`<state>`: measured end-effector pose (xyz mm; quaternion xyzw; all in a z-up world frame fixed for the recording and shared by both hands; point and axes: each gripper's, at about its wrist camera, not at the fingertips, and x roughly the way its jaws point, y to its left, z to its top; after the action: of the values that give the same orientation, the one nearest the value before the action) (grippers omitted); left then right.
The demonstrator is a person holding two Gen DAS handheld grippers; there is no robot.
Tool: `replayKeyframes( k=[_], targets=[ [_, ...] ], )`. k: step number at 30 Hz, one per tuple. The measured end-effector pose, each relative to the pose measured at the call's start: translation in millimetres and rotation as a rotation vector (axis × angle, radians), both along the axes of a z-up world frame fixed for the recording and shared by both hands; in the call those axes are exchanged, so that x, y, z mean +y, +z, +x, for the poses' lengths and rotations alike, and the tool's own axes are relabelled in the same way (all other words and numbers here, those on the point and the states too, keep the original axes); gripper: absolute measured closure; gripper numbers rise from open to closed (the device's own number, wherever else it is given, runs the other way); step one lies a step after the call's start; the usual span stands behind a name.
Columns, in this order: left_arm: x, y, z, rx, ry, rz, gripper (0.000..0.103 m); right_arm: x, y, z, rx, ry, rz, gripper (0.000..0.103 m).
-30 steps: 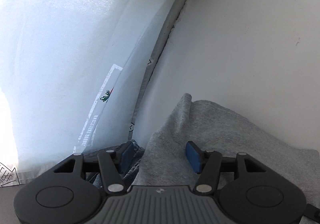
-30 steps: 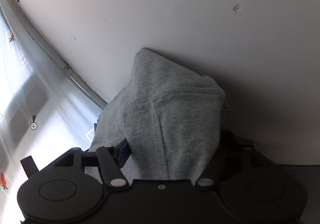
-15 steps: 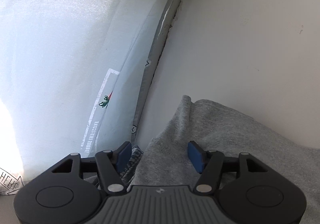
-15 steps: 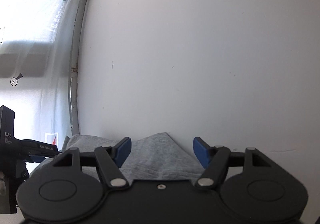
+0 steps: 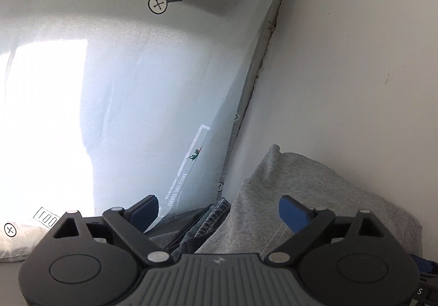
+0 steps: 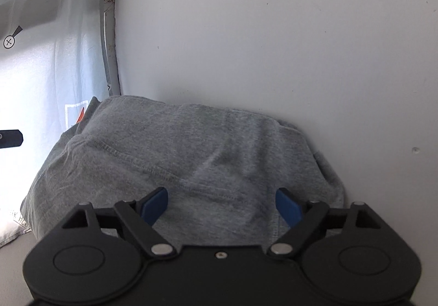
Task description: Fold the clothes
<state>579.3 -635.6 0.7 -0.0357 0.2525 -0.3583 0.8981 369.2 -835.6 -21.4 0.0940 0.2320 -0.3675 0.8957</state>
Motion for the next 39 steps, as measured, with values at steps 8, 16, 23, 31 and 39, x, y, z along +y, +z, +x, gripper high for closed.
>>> replayKeyframes(
  k=[8,16,23,31,39],
  targets=[
    [96.5,34.5,-105.6,-0.107,0.090,0.045,0.000,59.8,32.8,-32.2,-0.005,0.181,-0.011,0.001],
    [201.8,59.5,-223.2,-0.165,0.292,-0.004,0.000,162.1,59.0,-63.2,-0.026,0.409,-0.015,0.001],
    [293.4,59.7,-309.4,-0.145,0.454,0.024,0.000,259.0,61.2,-118.3,0.004,0.588,-0.011,0.001],
    [382.9,49.8,-384.5,-0.090,0.488,0.122,0.000,366.0,56.3,-186.6,0.011,0.688,0.039,0.001],
    [467.0,46.2,-448.1,-0.055,0.510,0.183,0.000,463.5,46.5,-252.9,0.048,0.743,0.058,0.001]
  ],
)
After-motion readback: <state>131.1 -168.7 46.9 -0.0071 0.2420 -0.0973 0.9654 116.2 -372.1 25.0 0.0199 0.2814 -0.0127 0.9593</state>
